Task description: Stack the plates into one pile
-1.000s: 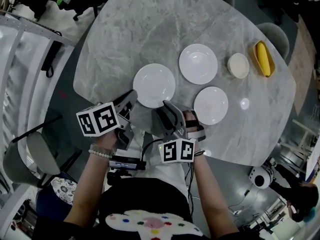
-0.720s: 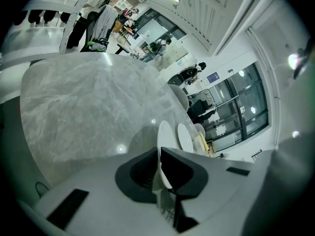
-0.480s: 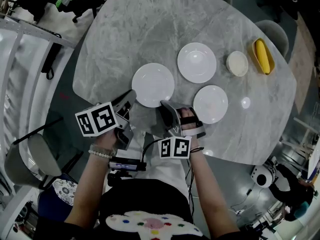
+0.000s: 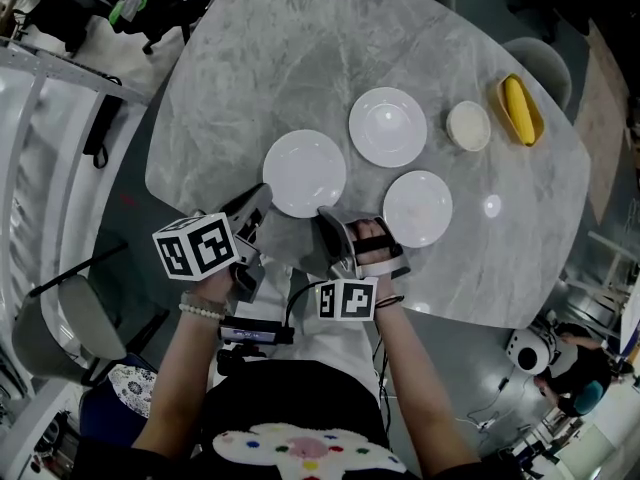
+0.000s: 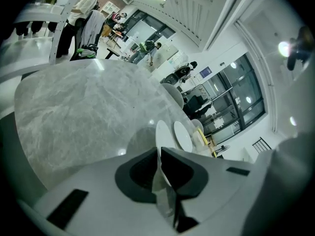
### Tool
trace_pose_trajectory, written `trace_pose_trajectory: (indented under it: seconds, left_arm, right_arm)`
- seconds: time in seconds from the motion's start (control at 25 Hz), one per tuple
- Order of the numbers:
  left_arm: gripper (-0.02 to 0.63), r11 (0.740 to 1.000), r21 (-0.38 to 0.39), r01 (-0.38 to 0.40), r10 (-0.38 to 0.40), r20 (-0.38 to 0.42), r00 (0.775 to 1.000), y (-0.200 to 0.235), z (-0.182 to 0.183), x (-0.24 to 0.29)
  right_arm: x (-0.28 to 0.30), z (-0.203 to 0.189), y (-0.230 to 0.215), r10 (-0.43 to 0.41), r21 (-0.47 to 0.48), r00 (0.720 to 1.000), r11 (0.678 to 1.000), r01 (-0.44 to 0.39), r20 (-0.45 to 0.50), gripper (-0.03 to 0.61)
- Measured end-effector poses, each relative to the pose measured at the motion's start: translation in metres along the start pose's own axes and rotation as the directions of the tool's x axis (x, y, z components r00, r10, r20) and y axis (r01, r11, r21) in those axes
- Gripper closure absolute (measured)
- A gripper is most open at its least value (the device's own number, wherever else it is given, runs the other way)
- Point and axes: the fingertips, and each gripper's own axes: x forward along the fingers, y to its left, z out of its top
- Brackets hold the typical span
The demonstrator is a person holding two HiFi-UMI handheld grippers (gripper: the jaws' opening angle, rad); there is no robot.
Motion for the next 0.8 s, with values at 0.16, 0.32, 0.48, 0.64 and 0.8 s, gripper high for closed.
trace_pose_trajectory:
  seconds: [0.16,0.32,0.48,0.64,0.8]
  left_arm:
    - [0.580,0.999,0.038,0.016,-0.017,0.002,1.000,-0.009,0.002,-0.001]
    - [0.581,0.998,0.054,0.040,-0.041,0.013,0.999,-0.016,0.004,-0.002]
    - [0.580,0.996,0.068,0.063,-0.064,0.016,0.998,-0.023,0.006,-0.004]
    - [0.580,0.992,0.107,0.072,-0.075,0.021,0.997,-0.030,0.009,-0.005]
    - [0.580,0.986,0.138,0.092,-0.095,0.021,0.995,-0.038,0.013,-0.006]
  right_arm:
    - [-0.003,0.000,-0.002,-0.007,-0.026,1.000,1.000,0.007,-0.005,0.535]
    - [-0.004,0.000,-0.003,-0.019,-0.044,1.000,0.999,0.019,-0.008,0.537]
    - [-0.007,0.001,-0.006,-0.041,-0.047,0.999,0.998,0.040,-0.019,0.541]
    - [-0.008,0.000,-0.010,-0.067,-0.044,0.997,0.997,0.065,-0.038,0.543]
    - [-0.010,0.000,-0.015,-0.090,-0.048,0.995,0.995,0.088,-0.050,0.543]
